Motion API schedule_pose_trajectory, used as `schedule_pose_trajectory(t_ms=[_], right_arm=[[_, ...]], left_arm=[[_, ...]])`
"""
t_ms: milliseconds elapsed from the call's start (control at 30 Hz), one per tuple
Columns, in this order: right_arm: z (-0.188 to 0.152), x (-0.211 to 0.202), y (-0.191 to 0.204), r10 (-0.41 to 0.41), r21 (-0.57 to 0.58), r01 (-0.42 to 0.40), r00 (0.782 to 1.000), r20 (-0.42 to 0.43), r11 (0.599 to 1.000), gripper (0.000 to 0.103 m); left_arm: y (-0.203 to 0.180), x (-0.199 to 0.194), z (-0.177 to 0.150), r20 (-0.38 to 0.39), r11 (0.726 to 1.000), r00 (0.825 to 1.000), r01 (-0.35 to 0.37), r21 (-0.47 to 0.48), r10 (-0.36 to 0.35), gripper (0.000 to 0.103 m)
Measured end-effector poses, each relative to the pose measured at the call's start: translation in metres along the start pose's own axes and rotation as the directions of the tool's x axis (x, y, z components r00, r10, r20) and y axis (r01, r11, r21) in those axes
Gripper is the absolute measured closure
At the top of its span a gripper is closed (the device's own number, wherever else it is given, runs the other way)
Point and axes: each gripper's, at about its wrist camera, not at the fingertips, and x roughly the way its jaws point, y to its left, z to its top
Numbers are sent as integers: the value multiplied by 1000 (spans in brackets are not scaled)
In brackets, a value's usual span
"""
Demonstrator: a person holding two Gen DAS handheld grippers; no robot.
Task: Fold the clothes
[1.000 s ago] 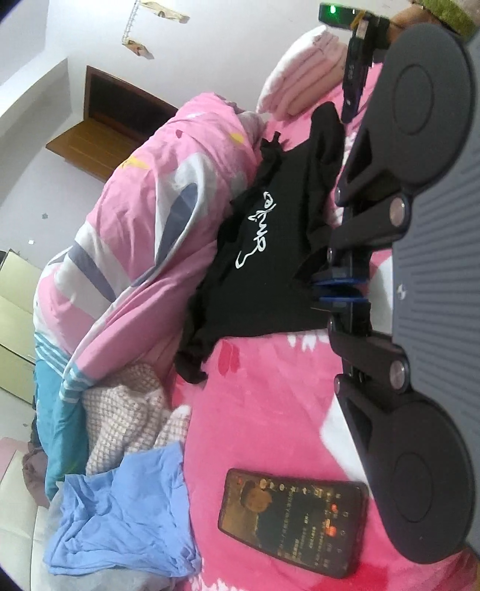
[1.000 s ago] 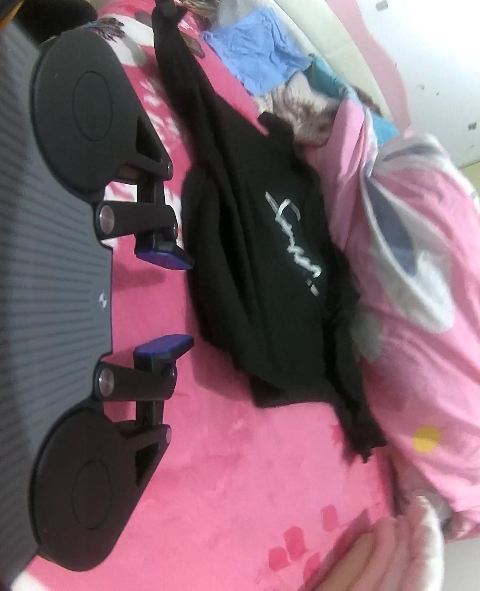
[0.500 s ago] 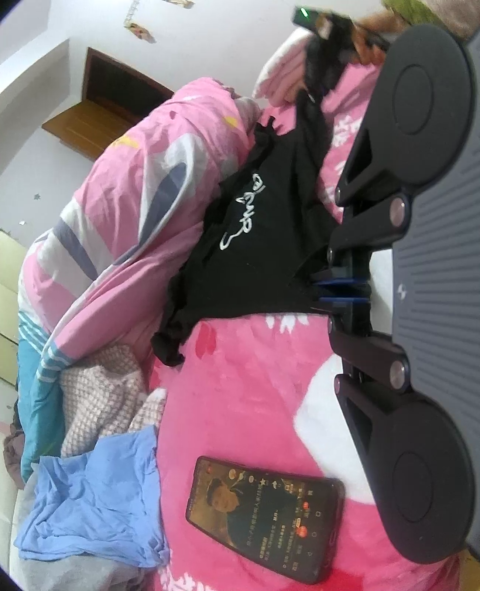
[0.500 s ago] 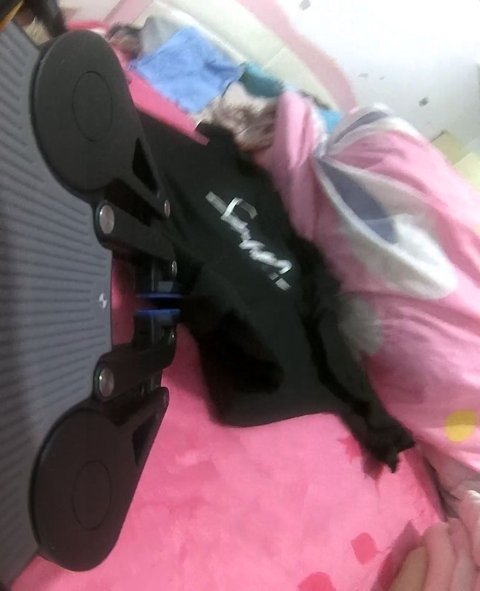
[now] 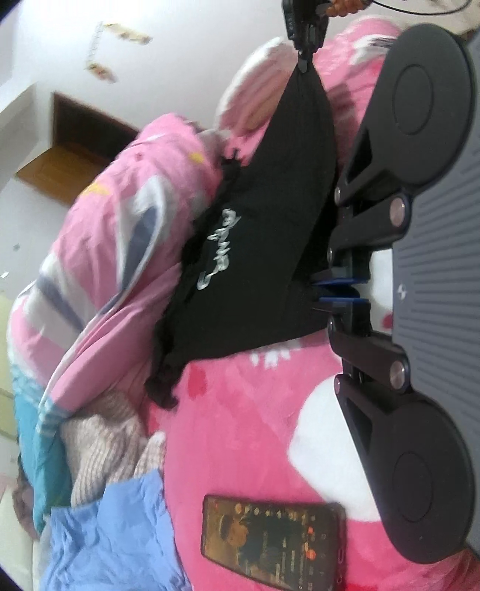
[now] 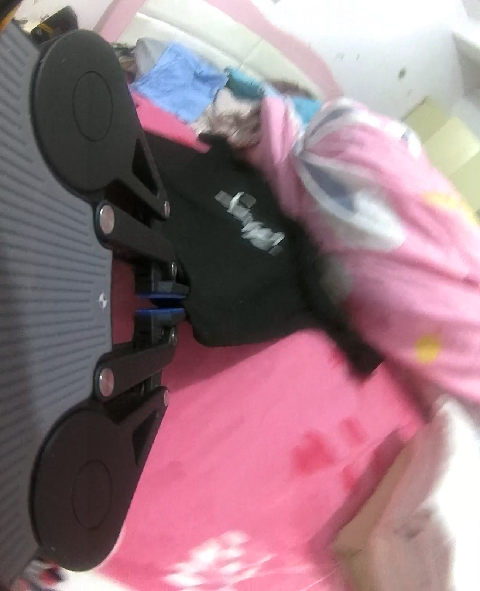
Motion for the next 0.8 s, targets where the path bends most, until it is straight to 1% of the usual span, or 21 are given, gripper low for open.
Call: schedule_pose_trajectory(t_ms=[133,200,233,300,367,400,467,567,667,733,767,800], right_arm=[[-23,19,-29,-81,71,87,993,-84,994,99],[-30,20,-37,-74,111,82,994,-78,990,99],[-33,21,-41,-70,131,79,995,-74,988,99],[-35,14,-40,-82,135,89,995,-55,987,95],[-34,4,-34,-151,91,154,988,-37,984,92],[-33,-1,-30,-186,70,188,982,-26,980,92],[-33,-13,-19,-255,9,255,967,14,967,90],[-44,-24,11,-220,-132,227,973,69,965,90],[-56,-36,41,-174,-272,200,978,117,941,89],[-76,-24,71,-93,-390,120,992,87,913,88],[-88,-16,87,-54,-446,75,997,62,892,88],[-103,-7,103,-19,-508,31,999,29,861,88]], left_arm=[[-5,4,-6,-71,999,997,9,35,-6,95],[-7,3,-8,-95,999,995,11,53,-6,94],[-8,2,-9,-106,998,994,11,60,-4,92],[-6,-1,-10,-138,998,990,20,56,-12,89],[-3,-6,-12,-160,999,987,23,42,-16,79],[-2,-9,-12,-166,999,986,23,32,-18,77],[3,-19,-13,-160,1000,987,27,2,-26,70],[12,-33,-12,-130,996,989,56,-74,-65,65],[19,-37,-12,-119,982,986,95,-164,-115,65],[23,-37,-12,-117,968,982,119,-221,-147,65],[22,-34,-14,-125,965,980,120,-232,-152,65],[22,-32,-16,-133,963,979,121,-242,-156,65]])
